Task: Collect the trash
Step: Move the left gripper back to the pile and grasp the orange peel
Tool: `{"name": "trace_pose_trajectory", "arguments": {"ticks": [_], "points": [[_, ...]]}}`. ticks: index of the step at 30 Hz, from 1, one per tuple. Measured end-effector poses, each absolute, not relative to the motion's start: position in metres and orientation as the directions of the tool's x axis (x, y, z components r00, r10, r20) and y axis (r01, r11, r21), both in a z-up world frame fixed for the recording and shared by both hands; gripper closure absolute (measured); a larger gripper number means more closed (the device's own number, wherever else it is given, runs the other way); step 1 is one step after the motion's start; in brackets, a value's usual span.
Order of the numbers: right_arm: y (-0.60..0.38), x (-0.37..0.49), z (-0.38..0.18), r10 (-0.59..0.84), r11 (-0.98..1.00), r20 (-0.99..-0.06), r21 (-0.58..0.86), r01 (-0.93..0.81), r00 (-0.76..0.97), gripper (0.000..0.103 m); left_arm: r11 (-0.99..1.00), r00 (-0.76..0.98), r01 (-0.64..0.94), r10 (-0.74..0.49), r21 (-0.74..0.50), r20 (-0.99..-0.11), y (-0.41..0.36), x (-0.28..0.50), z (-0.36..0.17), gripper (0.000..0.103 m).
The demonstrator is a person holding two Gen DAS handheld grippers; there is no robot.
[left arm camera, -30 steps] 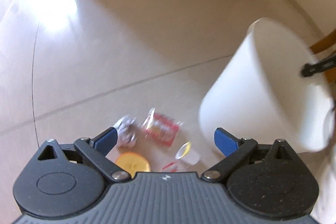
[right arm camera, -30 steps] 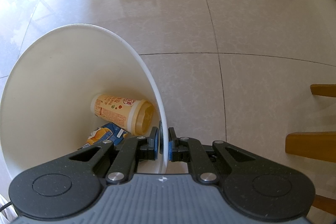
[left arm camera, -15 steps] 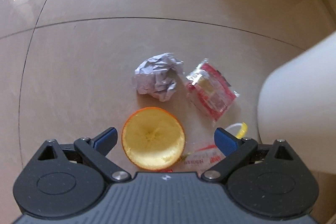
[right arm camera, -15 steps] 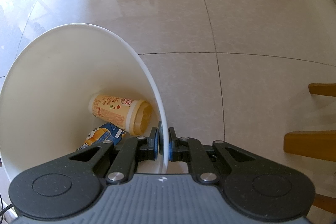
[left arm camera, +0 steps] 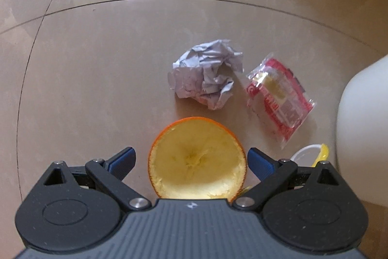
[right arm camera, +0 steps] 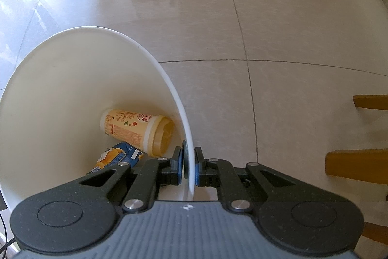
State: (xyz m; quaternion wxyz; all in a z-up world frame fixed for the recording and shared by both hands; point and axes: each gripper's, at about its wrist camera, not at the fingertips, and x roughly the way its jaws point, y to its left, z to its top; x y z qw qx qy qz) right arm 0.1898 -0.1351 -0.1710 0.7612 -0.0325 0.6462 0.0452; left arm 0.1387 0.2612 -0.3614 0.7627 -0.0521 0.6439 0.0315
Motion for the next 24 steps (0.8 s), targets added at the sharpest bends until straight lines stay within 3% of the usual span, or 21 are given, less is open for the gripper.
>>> {"name": "trace_pose_trajectory", "arguments": {"ticks": [3,5,8,17,24], "points": [[-0.134,0.189,-0.172,0.023,0.994,-0.987,0.005,-0.111,0.162,0.091,0.996,0.183,-0.086,0.004,-0.012,-0.983,0.257,0.137,-0.366,0.009],[-0.134,0.189,-0.172,0.022,0.994,-0.986,0.004,-0.111,0.163,0.091,0.997,0.187,-0.080,0.007,-0.008,-0.982,0.255,0.136,-0.366,0.019],[-0.134,0.189,-0.172,0.023,0.994,-0.986,0.005,-0.110,0.163,0.091,0.997,0.185,-0.078,-0.005,-0.020,-0.983,0.250,0.134,-0.364,0.025],[-0.134,0.189,-0.172,0.024,0.994,-0.987,0.006,-0.113,0.162,0.091,0.998,0.161,-0.061,-0.007,-0.017,-0.987,0.241,0.134,-0.348,0.030],[-0.133,0.189,-0.171,0.024,0.993,-0.986,0.005,-0.117,0.164,0.091,0.998,0.136,0.069,-0.001,0.008,-0.991,0.231,0.139,-0.308,0.030]]}}
